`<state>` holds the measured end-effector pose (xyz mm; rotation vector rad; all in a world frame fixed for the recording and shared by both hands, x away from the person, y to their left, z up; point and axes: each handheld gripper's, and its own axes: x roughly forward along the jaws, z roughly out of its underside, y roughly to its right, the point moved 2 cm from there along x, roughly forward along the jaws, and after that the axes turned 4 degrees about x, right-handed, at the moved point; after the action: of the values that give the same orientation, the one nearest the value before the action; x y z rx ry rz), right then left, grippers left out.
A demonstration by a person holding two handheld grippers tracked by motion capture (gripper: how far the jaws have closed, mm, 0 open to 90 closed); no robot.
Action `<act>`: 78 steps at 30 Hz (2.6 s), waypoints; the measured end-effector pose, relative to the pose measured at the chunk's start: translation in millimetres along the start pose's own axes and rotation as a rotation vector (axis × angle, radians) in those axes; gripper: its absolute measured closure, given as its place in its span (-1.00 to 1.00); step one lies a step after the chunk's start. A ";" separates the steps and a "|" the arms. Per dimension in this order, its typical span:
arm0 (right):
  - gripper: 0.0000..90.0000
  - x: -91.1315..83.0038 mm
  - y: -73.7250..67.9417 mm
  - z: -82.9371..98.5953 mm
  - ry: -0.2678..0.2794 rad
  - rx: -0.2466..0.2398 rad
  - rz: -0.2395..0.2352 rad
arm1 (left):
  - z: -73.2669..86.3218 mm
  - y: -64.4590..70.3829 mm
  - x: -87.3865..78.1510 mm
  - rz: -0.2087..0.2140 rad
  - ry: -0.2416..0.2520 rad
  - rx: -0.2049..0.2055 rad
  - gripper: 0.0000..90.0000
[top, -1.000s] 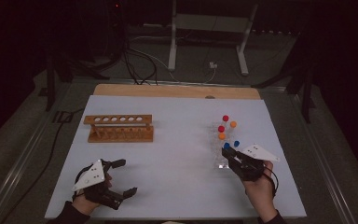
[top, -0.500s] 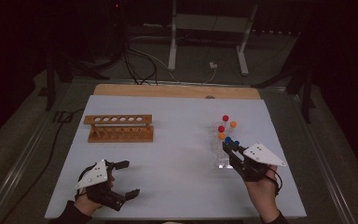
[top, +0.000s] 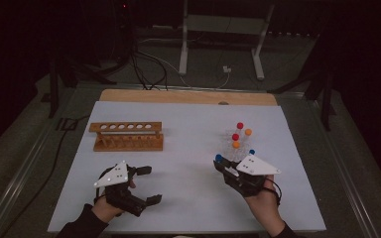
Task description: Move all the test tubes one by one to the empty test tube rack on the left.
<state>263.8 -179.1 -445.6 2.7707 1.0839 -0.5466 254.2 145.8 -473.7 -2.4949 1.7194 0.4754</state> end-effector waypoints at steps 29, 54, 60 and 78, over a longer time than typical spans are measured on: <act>0.71 18.9 -30.7 13.7 -0.071 -0.010 -0.134 | -51.8 5.7 75.8 0.038 0.018 0.119 -0.48; 0.71 18.4 -30.7 13.4 -0.075 -0.005 -0.134 | -55.8 11.4 99.1 0.061 -0.055 0.197 0.68; 0.69 18.2 -30.8 13.5 -0.069 -0.007 -0.132 | -57.4 12.2 98.2 0.048 -0.056 0.215 0.72; -0.65 17.8 -16.8 12.1 -0.036 0.084 -0.109 | -76.0 -23.5 64.3 -0.083 -0.007 0.173 0.72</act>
<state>261.0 -158.2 -463.1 2.7725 1.2372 -0.6673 312.7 78.8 -423.0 -2.4278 1.5734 0.3134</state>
